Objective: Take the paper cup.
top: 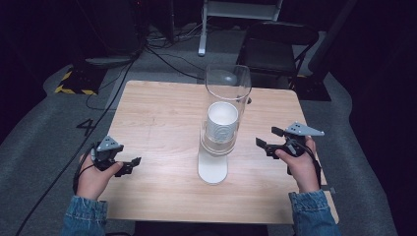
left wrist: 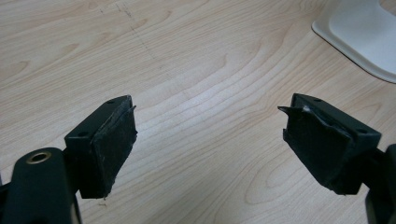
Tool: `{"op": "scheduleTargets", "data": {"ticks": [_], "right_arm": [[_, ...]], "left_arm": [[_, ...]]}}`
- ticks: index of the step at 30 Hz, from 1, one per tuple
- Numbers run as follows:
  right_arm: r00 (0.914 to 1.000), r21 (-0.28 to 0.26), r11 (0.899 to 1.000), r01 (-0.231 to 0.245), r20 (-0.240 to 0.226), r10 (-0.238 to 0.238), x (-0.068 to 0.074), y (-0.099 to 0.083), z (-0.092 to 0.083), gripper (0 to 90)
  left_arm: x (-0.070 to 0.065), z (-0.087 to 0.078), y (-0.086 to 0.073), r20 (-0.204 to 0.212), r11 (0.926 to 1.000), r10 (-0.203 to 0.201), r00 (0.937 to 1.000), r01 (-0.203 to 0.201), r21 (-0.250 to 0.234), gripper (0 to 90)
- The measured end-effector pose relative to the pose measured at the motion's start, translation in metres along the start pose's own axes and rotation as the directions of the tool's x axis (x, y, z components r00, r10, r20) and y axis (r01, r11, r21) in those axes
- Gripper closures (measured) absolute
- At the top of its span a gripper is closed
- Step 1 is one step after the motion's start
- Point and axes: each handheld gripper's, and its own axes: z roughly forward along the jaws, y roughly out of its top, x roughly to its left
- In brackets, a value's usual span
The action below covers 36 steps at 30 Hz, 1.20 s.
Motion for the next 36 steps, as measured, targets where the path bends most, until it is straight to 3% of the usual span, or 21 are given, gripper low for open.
{"op": "scheduleTargets", "data": {"ticks": [10, 14, 15, 16, 18, 20, 22, 23, 24, 25, 28, 34, 35, 36], "right_arm": [[0.9994, 0.013, 1.0, 0.022, -0.025, -0.022, 0.012, 0.003, 0.004, 16.9], [0.9968, 0.031, 0.999, 0.033, -0.074, -0.031, 0.023, 0.003, 0.012, 16.4], [0.9916, 0.033, 0.999, 0.028, -0.127, -0.023, 0.031, 0.002, 0.019, 16.0], [0.9916, 0.033, 0.999, 0.028, -0.127, -0.023, 0.031, 0.002, 0.019, 16.0], [0.981, 0.048, 0.998, 0.042, -0.192, -0.032, 0.043, 0.001, 0.029, 16.0], [0.9782, 0.056, 0.997, 0.054, -0.204, -0.041, 0.047, 0.0, 0.032, 16.0], [0.9676, 0.076, 0.994, 0.085, -0.244, -0.064, 0.057, -0.002, 0.039, 15.9], [0.9676, 0.076, 0.994, 0.085, -0.244, -0.064, 0.057, -0.002, 0.039, 15.9], [0.9591, 0.09, 0.991, 0.103, -0.273, -0.075, 0.065, -0.004, 0.045, 15.9], [0.9591, 0.09, 0.991, 0.103, -0.273, -0.075, 0.065, -0.004, 0.045, 15.9], [0.948, 0.083, 0.988, 0.129, -0.303, -0.098, 0.077, -0.006, 0.054, 15.9], [0.9436, 0.046, 0.99, 0.133, -0.312, -0.112, 0.09, -0.005, 0.061, 15.8], [0.9376, 0.029, 0.991, 0.133, -0.327, -0.117, 0.095, -0.005, 0.064, 15.9], [0.9376, 0.029, 0.991, 0.133, -0.327, -0.117, 0.095, -0.005, 0.064, 15.9]], "left_arm": [[-0.001, 0.0, 0.0, 0.007, 1.0, 0.002, 1.0, -0.002, 0.0, 16.5], [-0.001, 0.0, 0.0, 0.005, 1.0, 0.009, 0.9999, -0.009, 0.004, 16.5], [-0.002, 0.0, 0.0, 0.004, 1.0, 0.004, 1.0, -0.004, 0.005, 16.5], [-0.002, 0.0, -0.001, 0.003, 1.0, 0.003, 1.0, -0.003, 0.004, 16.5], [-0.002, 0.0, -0.001, 0.007, 1.0, 0.001, 1.0, -0.001, 0.009, 16.5], [-0.002, 0.0, -0.001, 0.004, 1.0, 0.001, 1.0, -0.001, 0.005, 16.5], [-0.001, 0.001, -0.002, 0.01, 1.0, -0.003, 0.9999, 0.003, 0.005, 16.5], [-0.001, 0.001, -0.002, 0.01, 1.0, -0.003, 0.9999, 0.003, 0.005, 16.5], [-0.001, 0.001, -0.003, 0.014, 1.0, -0.002, 0.9999, 0.002, 0.005, 16.5], [0.0, 0.001, -0.003, 0.013, 1.0, -0.001, 0.9999, 0.001, 0.007, 16.5], [-0.001, 0.001, -0.003, 0.012, 0.9999, -0.007, 0.9999, 0.007, 0.007, 16.5], [-0.002, 0.002, -0.005, 0.02, 0.9999, -0.007, 0.9998, 0.007, 0.015, 16.5], [-0.002, 0.003, -0.006, 0.018, 0.9998, -0.006, 0.9998, 0.006, 0.021, 16.5], [-0.002, 0.003, -0.006, 0.018, 0.9998, -0.006, 0.9998, 0.006, 0.021, 16.5]]}}
